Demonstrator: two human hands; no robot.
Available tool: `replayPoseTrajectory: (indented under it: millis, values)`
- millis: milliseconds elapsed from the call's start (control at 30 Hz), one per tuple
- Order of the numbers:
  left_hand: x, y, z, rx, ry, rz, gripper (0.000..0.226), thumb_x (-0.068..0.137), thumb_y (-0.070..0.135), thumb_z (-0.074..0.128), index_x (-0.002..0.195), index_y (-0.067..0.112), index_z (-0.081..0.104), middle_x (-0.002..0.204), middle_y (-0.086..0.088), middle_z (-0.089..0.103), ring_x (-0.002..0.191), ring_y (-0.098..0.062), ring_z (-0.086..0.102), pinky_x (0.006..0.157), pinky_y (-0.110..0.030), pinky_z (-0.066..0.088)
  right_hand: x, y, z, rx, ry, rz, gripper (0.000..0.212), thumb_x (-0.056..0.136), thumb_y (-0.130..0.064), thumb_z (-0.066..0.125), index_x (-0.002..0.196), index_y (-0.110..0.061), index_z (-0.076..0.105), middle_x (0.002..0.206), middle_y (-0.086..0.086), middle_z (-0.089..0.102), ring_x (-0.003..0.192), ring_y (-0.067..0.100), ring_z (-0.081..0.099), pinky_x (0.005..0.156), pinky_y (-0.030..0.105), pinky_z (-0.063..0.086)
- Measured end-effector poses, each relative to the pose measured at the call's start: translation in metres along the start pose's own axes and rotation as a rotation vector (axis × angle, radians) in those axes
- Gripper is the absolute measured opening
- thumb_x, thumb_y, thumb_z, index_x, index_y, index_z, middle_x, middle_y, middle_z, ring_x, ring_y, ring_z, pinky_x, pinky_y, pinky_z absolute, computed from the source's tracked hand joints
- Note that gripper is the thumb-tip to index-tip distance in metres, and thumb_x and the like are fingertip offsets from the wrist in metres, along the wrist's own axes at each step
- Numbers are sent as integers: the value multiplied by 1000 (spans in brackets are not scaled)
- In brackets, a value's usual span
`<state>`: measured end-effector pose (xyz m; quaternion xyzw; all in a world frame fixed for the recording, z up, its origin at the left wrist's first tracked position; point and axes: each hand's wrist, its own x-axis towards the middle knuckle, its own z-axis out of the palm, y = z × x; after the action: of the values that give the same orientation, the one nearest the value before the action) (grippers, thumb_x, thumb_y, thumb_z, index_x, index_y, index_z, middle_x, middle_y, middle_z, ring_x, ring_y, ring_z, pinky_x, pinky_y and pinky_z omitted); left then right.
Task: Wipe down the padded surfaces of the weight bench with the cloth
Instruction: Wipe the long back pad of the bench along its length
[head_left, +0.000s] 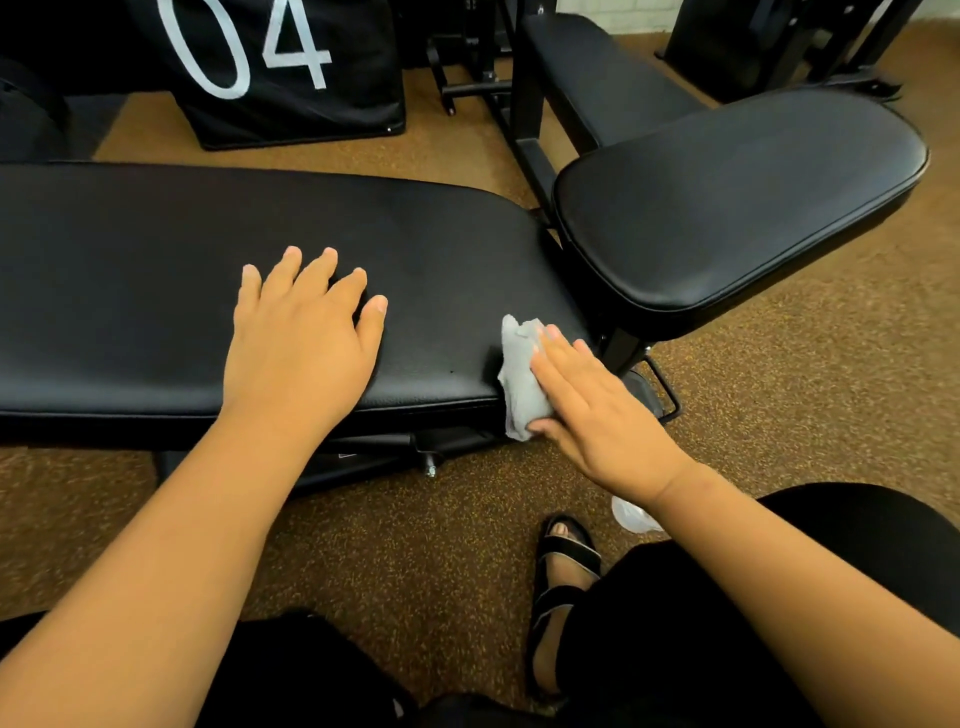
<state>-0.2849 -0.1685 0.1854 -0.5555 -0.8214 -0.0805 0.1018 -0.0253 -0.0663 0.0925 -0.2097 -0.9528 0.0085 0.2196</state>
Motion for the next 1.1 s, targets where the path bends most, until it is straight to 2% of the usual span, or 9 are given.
replayPoseTrajectory:
  millis: [133, 267, 367, 467, 600, 800, 900, 1033, 1100]
  values:
    - [0, 0, 0, -5, 9, -5, 50, 103, 43, 30, 138, 16, 52, 149, -12, 44, 143, -34, 28, 117, -55, 16, 21, -31, 6, 37, 52, -2, 65, 98, -35, 51, 148, -2, 25, 156, 20, 25, 147, 31, 20, 121, 43, 16]
    - [-1, 0, 1, -16, 13, -9, 49, 103, 43, 31, 138, 16, 53, 149, -11, 44, 143, -33, 27, 117, -54, 15, 34, -52, 8, 26, 77, -23, 63, 97, -37, 54, 147, -5, 33, 154, 17, 33, 146, 29, 25, 121, 46, 16]
    - [-2, 0, 0, -22, 16, -5, 49, 103, 43, 31, 138, 16, 53, 149, -11, 43, 144, -33, 27, 118, -54, 15, 27, -39, 1, -46, 85, -65, 58, 97, -37, 53, 144, -7, 40, 150, 13, 41, 144, 28, 30, 119, 51, 17]
    - [-2, 0, 0, -27, 21, -1, 49, 103, 43, 31, 138, 16, 53, 149, -11, 43, 144, -33, 27, 118, -54, 15, 5, -8, -4, -88, 62, -40, 55, 98, -37, 50, 144, -8, 39, 149, 11, 43, 144, 26, 29, 119, 53, 16]
    - [-1, 0, 1, -26, 35, 9, 49, 103, 42, 32, 136, 14, 55, 147, -12, 45, 143, -34, 29, 117, -54, 16, -4, 5, -9, -91, -4, 12, 58, 97, -37, 48, 145, -7, 37, 151, 12, 39, 147, 27, 24, 119, 54, 16]
    - [-2, 1, 1, -41, 64, 3, 46, 103, 40, 35, 133, 13, 57, 145, -12, 48, 141, -34, 31, 117, -54, 18, 22, -43, -1, 2, -29, 43, 70, 96, -35, 54, 150, -1, 27, 158, 17, 22, 149, 32, 12, 121, 49, 14]
    - [-2, 0, 2, -52, 77, 7, 45, 103, 39, 36, 131, 12, 59, 143, -13, 49, 141, -34, 32, 117, -55, 18, 36, -66, 0, 17, -11, 36, 70, 95, -32, 56, 150, -1, 25, 159, 19, 18, 149, 33, 12, 121, 48, 14]
    - [-2, -1, 2, -50, 73, 10, 44, 103, 39, 36, 131, 13, 57, 144, -14, 48, 143, -33, 30, 118, -52, 15, 46, -84, 5, 13, 3, -66, 73, 96, -20, 57, 154, -15, 14, 162, 16, 10, 150, 28, 11, 120, 50, 13]
    - [-2, -1, 2, -54, 85, 11, 43, 103, 37, 36, 131, 12, 58, 144, -13, 49, 142, -32, 31, 118, -52, 16, 45, -85, 9, 2, 16, -88, 75, 94, -11, 58, 155, -21, 13, 162, 11, 12, 150, 25, 12, 119, 51, 14]
